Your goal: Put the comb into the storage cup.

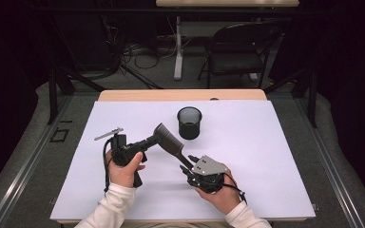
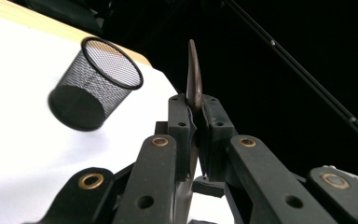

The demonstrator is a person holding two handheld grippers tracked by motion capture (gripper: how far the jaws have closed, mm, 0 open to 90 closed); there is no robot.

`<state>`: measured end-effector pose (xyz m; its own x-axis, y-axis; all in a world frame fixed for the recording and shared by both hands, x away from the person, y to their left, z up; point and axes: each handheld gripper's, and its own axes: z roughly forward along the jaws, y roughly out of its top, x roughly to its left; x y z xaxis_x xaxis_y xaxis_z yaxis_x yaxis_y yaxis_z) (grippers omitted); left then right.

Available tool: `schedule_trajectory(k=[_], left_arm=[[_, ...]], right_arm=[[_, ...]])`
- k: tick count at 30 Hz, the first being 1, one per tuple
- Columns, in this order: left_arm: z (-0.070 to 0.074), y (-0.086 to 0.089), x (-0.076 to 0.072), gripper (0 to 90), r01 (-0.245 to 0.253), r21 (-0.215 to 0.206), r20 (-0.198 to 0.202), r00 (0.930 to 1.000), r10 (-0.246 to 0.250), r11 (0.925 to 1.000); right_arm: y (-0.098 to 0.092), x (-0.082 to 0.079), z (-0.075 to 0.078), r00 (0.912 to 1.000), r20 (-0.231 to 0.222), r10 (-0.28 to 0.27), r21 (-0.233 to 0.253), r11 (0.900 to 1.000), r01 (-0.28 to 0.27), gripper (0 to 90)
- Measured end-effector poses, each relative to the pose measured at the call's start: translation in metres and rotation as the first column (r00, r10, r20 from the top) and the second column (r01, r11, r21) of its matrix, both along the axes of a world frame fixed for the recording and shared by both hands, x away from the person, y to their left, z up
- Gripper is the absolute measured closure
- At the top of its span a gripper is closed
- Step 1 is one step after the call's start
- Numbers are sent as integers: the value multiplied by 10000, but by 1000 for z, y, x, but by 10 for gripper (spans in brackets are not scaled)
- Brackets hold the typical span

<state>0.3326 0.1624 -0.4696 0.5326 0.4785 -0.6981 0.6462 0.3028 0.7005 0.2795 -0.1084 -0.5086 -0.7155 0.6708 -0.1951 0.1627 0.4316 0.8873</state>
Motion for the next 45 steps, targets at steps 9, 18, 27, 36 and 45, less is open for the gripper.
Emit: schedule_trajectory(k=[9, 18, 27, 36, 45], left_arm=[[-3, 8, 3, 846, -437, -93, 151, 9989, 439, 9990], [-3, 15, 5, 845, -793, -67, 286, 9964, 794, 9968], [-3, 20, 7, 846, -1052, -80, 388, 9937, 1054, 9944], [-3, 24, 9, 846, -1306, -143, 561, 9898, 1312, 9913], [-2, 26, 8, 846, -1459, -162, 699, 9867, 1467, 9892]], right_arm=[[1, 4, -4, 9999, -163, -16, -134, 9999, 14, 430], [1, 7, -7, 9993, -138, -361, -568, 9978, 353, 404], [-3, 10, -7, 9984, -245, -507, -316, 9983, 499, 399], [-4, 11, -8, 9976, -446, -533, -271, 9983, 521, 384], [-11, 15, -10, 9963, -515, -695, 85, 9975, 700, 296]])
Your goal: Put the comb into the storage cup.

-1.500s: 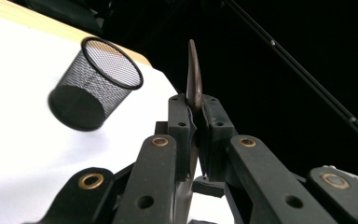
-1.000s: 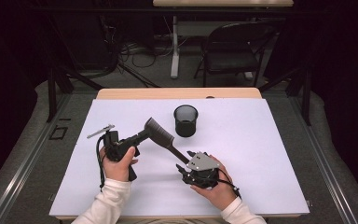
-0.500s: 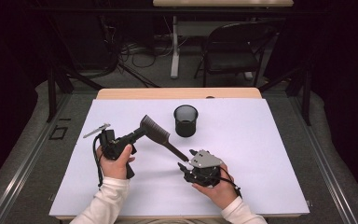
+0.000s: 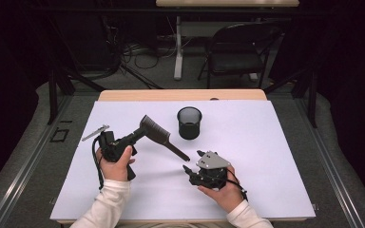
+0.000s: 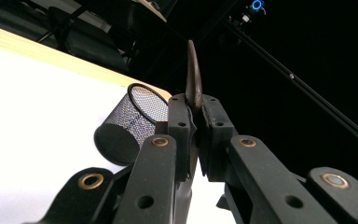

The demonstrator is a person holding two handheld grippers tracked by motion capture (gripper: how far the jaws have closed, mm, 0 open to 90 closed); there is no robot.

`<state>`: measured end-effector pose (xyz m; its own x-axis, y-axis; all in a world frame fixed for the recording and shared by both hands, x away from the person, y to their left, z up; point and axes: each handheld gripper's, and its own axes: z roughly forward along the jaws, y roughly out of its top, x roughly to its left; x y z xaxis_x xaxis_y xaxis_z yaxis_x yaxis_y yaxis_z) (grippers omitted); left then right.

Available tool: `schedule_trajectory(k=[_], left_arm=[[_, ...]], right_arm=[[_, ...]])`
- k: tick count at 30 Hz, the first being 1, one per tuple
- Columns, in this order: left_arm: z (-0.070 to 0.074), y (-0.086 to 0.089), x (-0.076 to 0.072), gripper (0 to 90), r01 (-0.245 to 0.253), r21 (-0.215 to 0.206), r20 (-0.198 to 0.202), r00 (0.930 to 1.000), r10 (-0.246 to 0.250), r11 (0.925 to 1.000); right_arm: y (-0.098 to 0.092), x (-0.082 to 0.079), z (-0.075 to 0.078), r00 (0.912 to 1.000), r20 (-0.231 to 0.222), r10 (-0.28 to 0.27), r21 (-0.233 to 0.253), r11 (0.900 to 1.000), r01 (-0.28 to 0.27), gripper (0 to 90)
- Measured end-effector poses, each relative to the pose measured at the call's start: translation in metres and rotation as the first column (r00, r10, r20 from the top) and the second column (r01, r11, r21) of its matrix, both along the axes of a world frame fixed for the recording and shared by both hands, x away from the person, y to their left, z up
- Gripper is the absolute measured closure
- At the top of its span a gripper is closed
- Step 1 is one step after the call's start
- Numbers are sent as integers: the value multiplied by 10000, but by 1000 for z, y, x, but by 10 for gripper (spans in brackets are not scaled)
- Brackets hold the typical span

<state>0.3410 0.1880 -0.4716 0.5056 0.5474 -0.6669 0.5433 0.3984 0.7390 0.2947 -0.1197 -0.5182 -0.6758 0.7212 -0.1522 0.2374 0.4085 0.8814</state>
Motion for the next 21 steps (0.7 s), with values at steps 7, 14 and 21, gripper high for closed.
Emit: schedule_trajectory(k=[7, 14, 21], left_arm=[[0, 2, 0, 846, -18, 22, 47, 10000, 18, 10000], [1, 2, -1, 846, -28, 32, 277, 9996, 27, 10000], [2, 4, -1, 846, -69, 48, 351, 9994, 67, 10000]], right_arm=[[-4, 3, 0, 9997, -197, -150, 134, 9998, 152, 230], [-6, 4, 2, 9992, -236, -314, 389, 9987, 323, 153], [-10, 5, 4, 9991, -302, -291, 786, 9964, 314, 113]])
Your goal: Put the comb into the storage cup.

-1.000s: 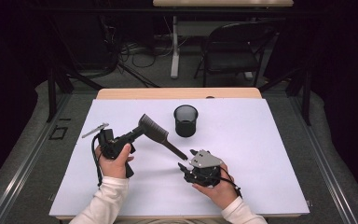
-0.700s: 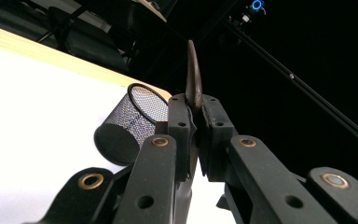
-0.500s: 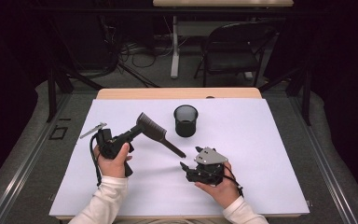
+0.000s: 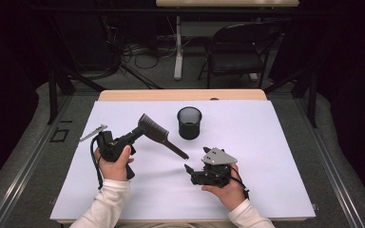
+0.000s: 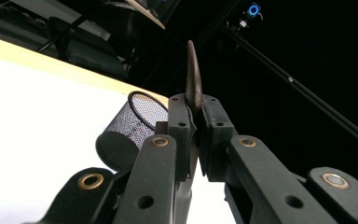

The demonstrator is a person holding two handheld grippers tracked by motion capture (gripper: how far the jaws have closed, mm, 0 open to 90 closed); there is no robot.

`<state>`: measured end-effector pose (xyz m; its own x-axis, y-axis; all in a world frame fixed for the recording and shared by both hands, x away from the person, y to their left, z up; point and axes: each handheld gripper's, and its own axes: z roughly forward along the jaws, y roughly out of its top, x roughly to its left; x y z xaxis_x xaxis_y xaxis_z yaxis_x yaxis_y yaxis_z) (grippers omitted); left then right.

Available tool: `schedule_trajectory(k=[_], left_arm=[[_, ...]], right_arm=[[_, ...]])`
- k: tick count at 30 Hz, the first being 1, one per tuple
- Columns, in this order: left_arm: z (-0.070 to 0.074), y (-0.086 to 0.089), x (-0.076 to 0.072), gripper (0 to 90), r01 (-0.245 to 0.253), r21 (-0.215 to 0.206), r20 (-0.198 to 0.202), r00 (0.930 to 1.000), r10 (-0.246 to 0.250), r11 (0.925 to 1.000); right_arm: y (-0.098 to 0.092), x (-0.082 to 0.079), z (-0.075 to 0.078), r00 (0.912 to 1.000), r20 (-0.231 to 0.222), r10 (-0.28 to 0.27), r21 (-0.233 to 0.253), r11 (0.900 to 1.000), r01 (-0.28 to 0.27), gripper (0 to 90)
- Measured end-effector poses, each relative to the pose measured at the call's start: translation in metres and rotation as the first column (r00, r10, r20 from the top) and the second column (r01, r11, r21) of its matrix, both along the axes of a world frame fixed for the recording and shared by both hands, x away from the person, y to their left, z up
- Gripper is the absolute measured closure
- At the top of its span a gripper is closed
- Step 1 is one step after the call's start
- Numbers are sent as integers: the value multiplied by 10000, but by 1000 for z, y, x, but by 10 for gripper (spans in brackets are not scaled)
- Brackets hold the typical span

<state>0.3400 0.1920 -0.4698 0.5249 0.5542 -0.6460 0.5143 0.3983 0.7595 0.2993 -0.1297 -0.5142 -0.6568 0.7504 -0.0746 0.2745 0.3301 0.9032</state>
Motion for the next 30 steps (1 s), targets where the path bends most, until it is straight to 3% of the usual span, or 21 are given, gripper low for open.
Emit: schedule_trajectory(k=[13, 24, 30], left_arm=[[2, 3, -2, 845, -185, 48, 246, 9995, 184, 9998], [3, 0, -3, 845, -191, 296, 421, 9990, 178, 9994], [4, 0, -3, 845, -236, 291, 476, 9986, 222, 9993]], right_arm=[[-12, 2, 6, 9998, 0, -180, 576, 9982, 180, 4], [-19, -2, 8, 9978, 251, -617, 105, 9981, 615, 0], [-24, -2, 8, 9967, 257, -764, 195, 9969, 759, 0]])
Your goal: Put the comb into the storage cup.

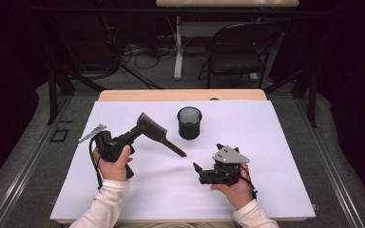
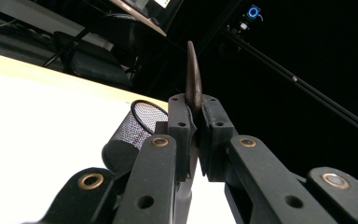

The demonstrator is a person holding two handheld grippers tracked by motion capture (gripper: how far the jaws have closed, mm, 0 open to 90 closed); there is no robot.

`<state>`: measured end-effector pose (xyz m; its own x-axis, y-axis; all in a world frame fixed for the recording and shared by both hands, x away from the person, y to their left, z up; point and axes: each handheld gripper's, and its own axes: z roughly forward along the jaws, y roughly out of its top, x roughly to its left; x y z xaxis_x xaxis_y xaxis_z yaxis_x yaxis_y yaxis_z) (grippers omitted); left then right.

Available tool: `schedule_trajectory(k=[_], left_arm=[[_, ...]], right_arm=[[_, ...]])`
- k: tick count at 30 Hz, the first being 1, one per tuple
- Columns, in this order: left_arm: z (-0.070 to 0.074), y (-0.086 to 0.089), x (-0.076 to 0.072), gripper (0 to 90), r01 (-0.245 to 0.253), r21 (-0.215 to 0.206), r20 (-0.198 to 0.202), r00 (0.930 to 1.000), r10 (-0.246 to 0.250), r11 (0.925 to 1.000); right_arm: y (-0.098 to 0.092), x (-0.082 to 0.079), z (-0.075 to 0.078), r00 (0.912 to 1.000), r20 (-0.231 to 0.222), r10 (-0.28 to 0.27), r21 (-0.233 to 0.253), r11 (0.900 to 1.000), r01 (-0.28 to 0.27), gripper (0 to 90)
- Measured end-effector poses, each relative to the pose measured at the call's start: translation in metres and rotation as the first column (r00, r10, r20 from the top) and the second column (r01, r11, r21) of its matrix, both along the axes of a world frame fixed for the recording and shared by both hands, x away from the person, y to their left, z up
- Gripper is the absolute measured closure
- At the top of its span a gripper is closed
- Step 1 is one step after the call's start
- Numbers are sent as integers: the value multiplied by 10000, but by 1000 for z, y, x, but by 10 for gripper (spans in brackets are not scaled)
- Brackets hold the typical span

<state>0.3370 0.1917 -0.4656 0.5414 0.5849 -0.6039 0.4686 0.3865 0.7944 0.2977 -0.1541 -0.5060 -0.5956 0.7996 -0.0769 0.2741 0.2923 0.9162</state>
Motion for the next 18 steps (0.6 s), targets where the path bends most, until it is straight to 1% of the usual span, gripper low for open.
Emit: schedule_trajectory(k=[2, 6, 10, 12, 18], left_arm=[[1, 0, 0, 845, -67, -19, 28, 10000, 67, 10000], [5, -2, 2, 845, -206, 92, 209, 9996, 204, 9997], [8, -7, 5, 845, -134, 160, 262, 9996, 130, 9998], [11, -9, 6, 845, -135, 131, 270, 9995, 131, 9998], [22, -16, 14, 845, -181, 394, 433, 9989, 164, 9991]], right_arm=[[-2, 0, 0, 10000, 17, -91, 37, 10000, 91, 0], [-5, 1, 0, 9998, 6, -187, 154, 9997, 187, 0], [-9, 3, 0, 9996, -74, -282, 232, 9993, 284, 0], [-10, 4, 0, 9994, -78, -326, 253, 9991, 328, 0], [-12, 5, 0, 9991, -134, -407, 282, 9988, 411, 0]])
